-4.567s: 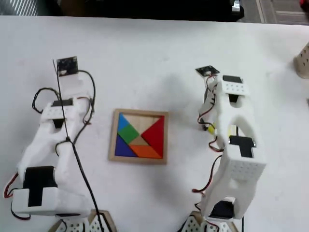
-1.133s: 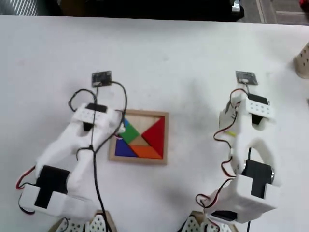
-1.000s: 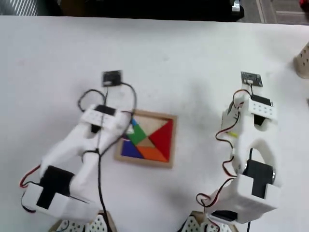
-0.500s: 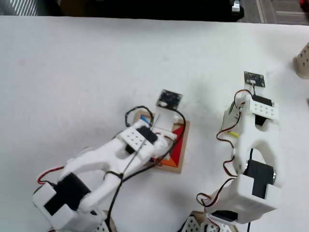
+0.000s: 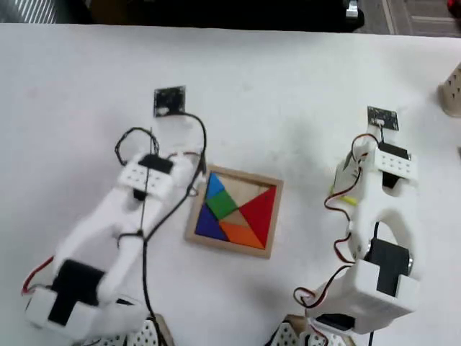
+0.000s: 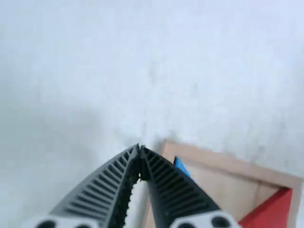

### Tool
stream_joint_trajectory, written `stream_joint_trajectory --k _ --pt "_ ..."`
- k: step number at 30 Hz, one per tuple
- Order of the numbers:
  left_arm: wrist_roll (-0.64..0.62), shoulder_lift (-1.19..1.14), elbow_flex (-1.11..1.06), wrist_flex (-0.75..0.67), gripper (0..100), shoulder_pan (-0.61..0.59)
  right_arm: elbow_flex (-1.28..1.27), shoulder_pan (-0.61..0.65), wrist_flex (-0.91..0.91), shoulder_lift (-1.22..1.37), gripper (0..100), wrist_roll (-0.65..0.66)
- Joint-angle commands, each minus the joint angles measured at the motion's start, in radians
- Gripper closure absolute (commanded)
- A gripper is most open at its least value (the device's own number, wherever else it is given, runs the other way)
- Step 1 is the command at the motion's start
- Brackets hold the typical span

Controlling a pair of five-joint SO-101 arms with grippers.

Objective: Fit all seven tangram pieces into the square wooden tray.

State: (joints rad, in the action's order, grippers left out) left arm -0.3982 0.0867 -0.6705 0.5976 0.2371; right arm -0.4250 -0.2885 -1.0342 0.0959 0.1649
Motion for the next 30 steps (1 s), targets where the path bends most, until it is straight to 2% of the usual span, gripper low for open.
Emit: stream_joint_trajectory --k 1,5,11,14,18,23,26,30 --pt "-0.008 -0.157 0.178 -0.114 98 -0.007 0.005 -0.002 0.010 -0.038 82.5 -0.011" --pt "-0.008 -0.381 0.420 -0.109 98 0.019 0.005 -0.005 0.012 -0.036 82.5 -0.011" --pt "0.009 -0.667 0.743 -0.014 98 0.031 0.040 -0.005 0.018 0.016 82.5 -0.005" --pt "0.109 -0.708 0.802 0.094 98 0.056 0.077 -0.007 0.010 0.059 82.5 -0.003" --pt "0.198 -0.654 0.798 0.232 98 0.101 0.115 -0.007 -0.024 0.088 82.5 -0.003" --pt "0.206 -0.510 0.710 0.265 98 0.111 0.117 -0.007 -0.022 0.093 82.5 -0.003" --pt "0.210 -0.403 0.589 0.210 98 0.117 0.117 -0.007 -0.022 0.093 82.5 -0.002" --pt "0.210 -0.277 0.330 0.021 98 0.176 0.117 -0.007 -0.022 0.094 82.5 -0.002"
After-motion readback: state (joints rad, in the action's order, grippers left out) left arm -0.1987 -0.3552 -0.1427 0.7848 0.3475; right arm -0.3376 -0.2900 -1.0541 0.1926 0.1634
